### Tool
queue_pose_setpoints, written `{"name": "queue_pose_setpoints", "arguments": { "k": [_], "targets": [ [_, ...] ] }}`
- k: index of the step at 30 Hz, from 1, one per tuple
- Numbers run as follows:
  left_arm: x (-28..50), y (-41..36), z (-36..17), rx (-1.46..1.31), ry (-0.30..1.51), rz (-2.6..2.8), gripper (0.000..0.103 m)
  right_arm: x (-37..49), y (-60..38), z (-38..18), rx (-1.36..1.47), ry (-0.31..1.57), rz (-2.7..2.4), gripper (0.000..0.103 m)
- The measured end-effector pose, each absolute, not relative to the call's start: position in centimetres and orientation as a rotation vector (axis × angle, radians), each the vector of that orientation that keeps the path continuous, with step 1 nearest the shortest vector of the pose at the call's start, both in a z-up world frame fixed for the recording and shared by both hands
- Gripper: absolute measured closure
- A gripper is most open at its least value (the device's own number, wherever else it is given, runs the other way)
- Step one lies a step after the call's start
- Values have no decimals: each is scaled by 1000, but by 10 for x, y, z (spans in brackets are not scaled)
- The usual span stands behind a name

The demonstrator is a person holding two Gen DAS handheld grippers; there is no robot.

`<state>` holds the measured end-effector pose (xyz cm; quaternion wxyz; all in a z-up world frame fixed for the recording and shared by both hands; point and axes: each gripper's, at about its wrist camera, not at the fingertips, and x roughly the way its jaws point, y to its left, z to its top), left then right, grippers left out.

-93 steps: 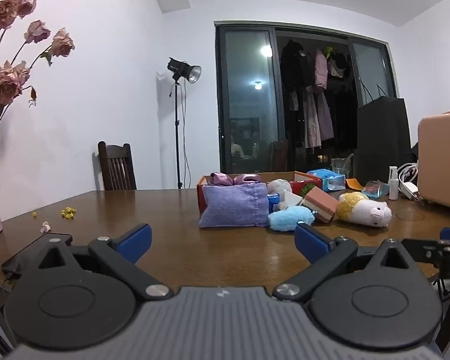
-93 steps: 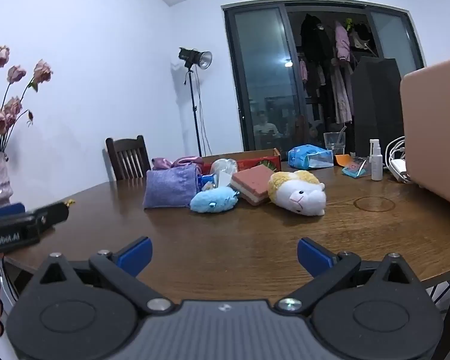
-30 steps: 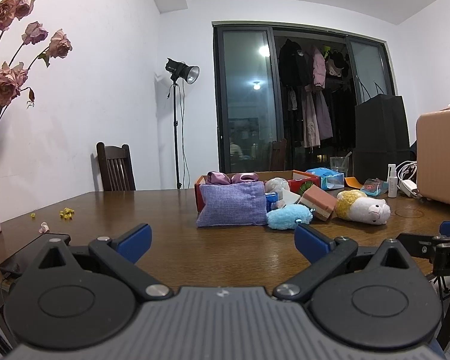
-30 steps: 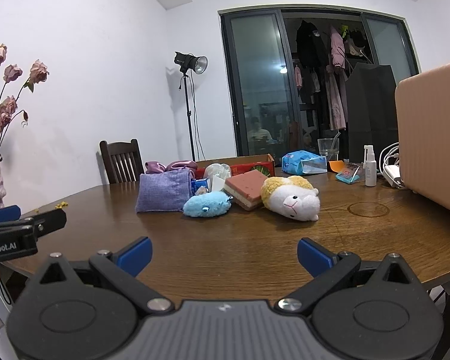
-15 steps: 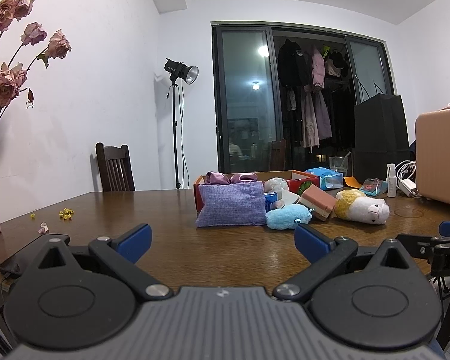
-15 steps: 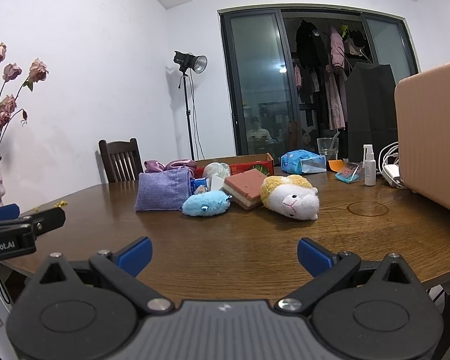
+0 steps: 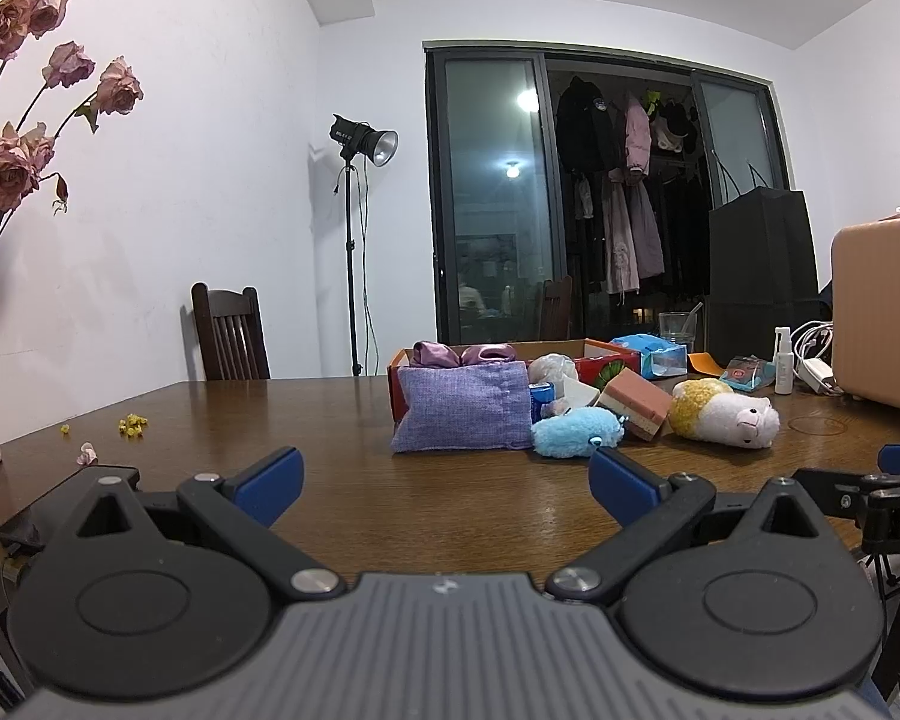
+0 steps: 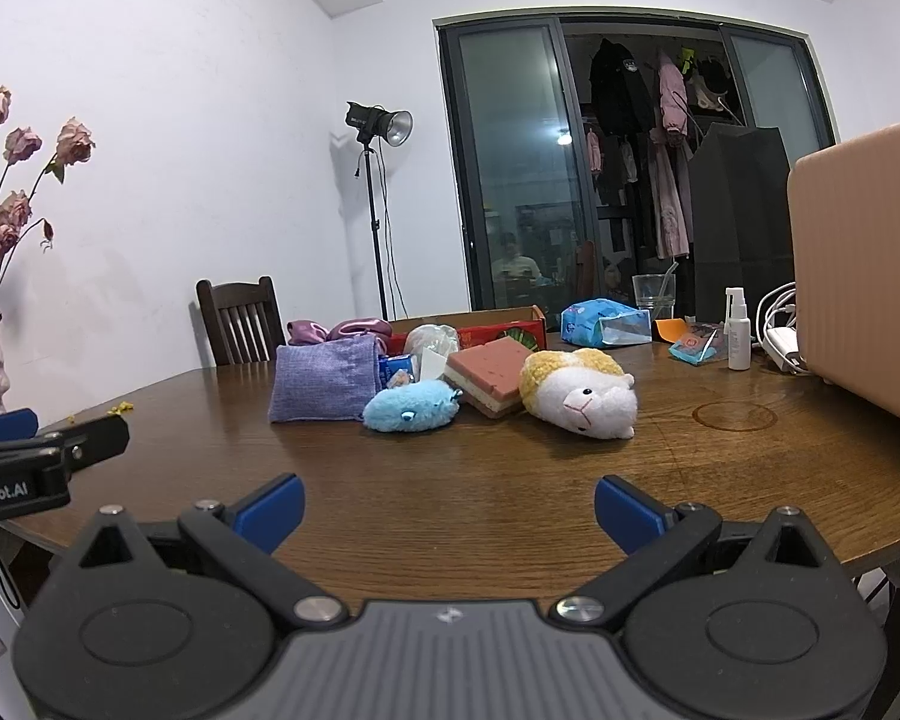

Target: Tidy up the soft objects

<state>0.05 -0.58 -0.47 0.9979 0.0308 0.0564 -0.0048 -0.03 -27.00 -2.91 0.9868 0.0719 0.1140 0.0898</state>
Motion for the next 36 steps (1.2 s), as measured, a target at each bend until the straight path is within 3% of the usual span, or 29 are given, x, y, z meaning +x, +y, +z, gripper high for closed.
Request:
{"name": "queue_pose_setpoints", "arguments": {
  "k": [11,23,26,36],
  "targets": [
    [14,-3,-5,60,106,1,0,9,-277,-31,176,240,170,0],
    [105,-22,5,55,206,-100,0,94,-306,-15,120,259,101,0],
    [133,-36,7,94,296,-167,0,130,-315,-9,94,311,89,0],
    [179,-56,11,79,346,-176,0,212,-322,-10,129,521,217,6]
  ]
}}
